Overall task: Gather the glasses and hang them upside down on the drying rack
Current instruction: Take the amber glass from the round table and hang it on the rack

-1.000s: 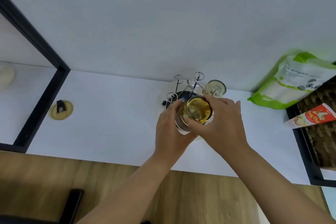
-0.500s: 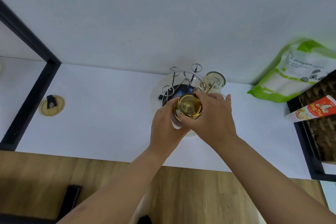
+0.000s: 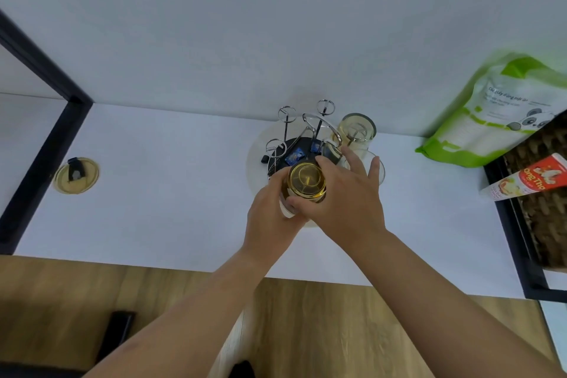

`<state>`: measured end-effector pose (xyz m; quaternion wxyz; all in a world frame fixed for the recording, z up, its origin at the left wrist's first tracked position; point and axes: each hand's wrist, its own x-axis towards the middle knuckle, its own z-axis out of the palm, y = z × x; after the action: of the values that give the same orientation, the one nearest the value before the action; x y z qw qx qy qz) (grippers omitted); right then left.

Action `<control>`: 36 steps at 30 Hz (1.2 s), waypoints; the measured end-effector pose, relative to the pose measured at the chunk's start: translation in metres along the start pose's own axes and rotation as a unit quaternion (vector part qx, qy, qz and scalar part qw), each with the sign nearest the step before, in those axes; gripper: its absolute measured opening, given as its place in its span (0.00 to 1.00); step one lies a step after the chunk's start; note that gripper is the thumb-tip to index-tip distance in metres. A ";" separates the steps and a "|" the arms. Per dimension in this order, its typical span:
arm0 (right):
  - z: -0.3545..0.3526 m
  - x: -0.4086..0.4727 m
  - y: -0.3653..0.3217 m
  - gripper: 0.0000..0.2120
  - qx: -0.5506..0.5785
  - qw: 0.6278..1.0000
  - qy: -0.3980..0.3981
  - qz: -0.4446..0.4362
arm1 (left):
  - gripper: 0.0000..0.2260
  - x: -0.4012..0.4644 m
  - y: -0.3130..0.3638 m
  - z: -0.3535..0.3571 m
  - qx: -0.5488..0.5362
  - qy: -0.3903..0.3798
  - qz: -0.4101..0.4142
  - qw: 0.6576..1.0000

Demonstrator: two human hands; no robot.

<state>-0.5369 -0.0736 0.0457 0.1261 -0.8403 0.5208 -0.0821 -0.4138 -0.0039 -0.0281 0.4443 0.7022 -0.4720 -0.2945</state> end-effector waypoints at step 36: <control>0.006 -0.026 0.037 0.41 0.026 0.997 0.001 -0.070 | 0.33 0.018 0.004 -0.060 -0.019 -0.014 -0.048 0.999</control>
<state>-0.5788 -0.0653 0.0288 0.1414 -0.8708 0.4590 -0.1055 -0.3584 -0.0002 0.0017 0.4363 0.7111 -0.4380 -0.3348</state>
